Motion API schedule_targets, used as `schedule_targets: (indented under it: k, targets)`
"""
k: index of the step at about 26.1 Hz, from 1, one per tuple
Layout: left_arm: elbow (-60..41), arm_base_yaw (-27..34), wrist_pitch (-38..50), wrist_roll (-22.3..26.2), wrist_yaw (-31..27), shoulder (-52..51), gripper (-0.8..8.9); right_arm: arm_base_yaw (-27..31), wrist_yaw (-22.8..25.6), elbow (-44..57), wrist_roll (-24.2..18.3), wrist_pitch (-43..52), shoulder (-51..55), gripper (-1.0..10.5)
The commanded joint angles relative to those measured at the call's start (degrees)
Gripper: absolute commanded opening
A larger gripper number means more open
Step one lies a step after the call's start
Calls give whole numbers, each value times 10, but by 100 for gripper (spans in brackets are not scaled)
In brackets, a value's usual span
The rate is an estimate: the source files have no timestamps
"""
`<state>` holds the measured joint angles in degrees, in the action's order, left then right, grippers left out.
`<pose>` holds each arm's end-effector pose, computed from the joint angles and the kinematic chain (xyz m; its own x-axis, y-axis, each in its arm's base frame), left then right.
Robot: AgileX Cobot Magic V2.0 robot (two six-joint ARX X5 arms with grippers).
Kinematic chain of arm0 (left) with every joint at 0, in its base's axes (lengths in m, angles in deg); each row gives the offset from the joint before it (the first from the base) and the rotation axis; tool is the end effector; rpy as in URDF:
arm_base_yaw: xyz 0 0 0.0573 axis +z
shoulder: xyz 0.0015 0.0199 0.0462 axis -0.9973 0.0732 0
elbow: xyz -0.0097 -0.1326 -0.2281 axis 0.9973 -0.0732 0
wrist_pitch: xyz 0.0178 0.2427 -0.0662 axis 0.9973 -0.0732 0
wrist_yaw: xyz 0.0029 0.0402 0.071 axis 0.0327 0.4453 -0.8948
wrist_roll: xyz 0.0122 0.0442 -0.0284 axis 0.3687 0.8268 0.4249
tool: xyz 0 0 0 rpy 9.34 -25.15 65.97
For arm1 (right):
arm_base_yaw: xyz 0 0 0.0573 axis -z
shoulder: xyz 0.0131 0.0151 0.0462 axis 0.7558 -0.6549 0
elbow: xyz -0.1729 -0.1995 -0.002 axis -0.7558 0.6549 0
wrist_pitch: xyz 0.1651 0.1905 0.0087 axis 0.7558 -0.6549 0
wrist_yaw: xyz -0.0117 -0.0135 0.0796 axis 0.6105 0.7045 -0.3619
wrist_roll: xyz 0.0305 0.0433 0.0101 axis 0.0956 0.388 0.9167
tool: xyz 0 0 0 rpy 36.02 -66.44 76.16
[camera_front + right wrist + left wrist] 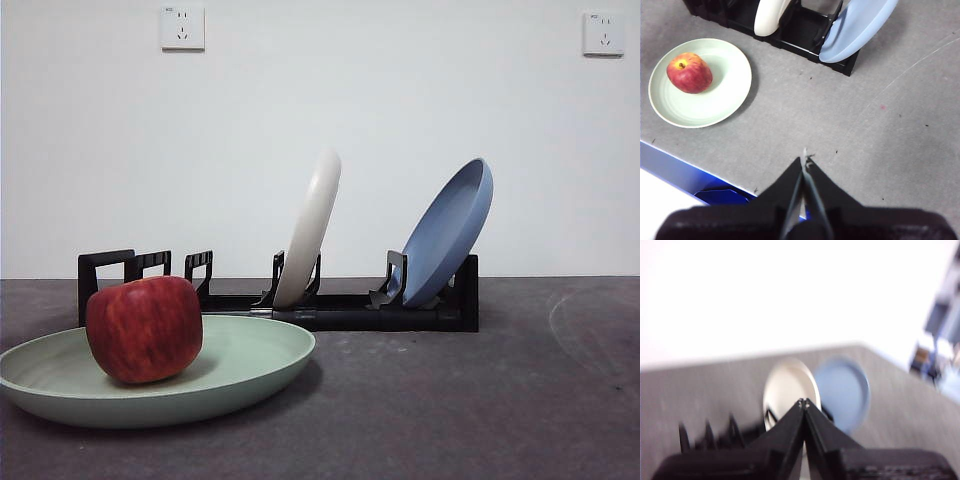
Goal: Take the green plate from the plate rack,put the plate on the table,take the apple from the table,put the apple in the plate
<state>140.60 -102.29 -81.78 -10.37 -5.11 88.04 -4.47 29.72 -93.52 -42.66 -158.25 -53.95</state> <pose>0.0786 -0.0300 0.3771 0.8714 -0.4885 -0.0459 0.4739 0.8621 -0.1793 0.0748 0.0853 0.4103 0.6264 0.2935 -0.7222 -0.4569 0.8888 -0.0352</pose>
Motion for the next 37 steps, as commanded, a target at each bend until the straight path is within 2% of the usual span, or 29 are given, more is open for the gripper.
schedule_targets:
  k: [1, 5, 7, 9, 11, 15, 20, 27, 30, 37]
  targets:
    - [-144, 45, 142, -38, 17, -84, -4, 0, 3, 5, 4, -13, 0, 1]
    - [-310, 90, 249, -42, 13, -200, -3, 0, 3, 5, 5, -13, -2, 1]
    - [-370, 108, 273, -53, -11, -244, -3, 0, 3, 5, 4, -13, -3, 1]
    - [-419, 126, 283, -73, -58, -277, -4, 0, 3, 5, 5, -13, -3, 1]
    - [-447, 136, 289, -96, -85, -279, -3, 0, 3, 5, 4, -13, -3, 1]
    - [-477, 138, 288, -86, -111, -279, -3, 0, 3, 5, 5, -13, -3, 1]
    - [-514, 138, 288, -47, -115, -279, -4, 0, 14, 5, 5, -13, -3, 1]
    - [-513, 138, 167, -1, -128, -279, -3, 0, 14, 5, 5, -13, -3, 1]
    - [-513, 138, 166, 24, -114, -280, -4, 0, 14, 5, 4, -13, -3, 1]
    - [-513, 138, 167, 27, -113, -278, -3, 0, 14, 5, 5, -13, -3, 1]
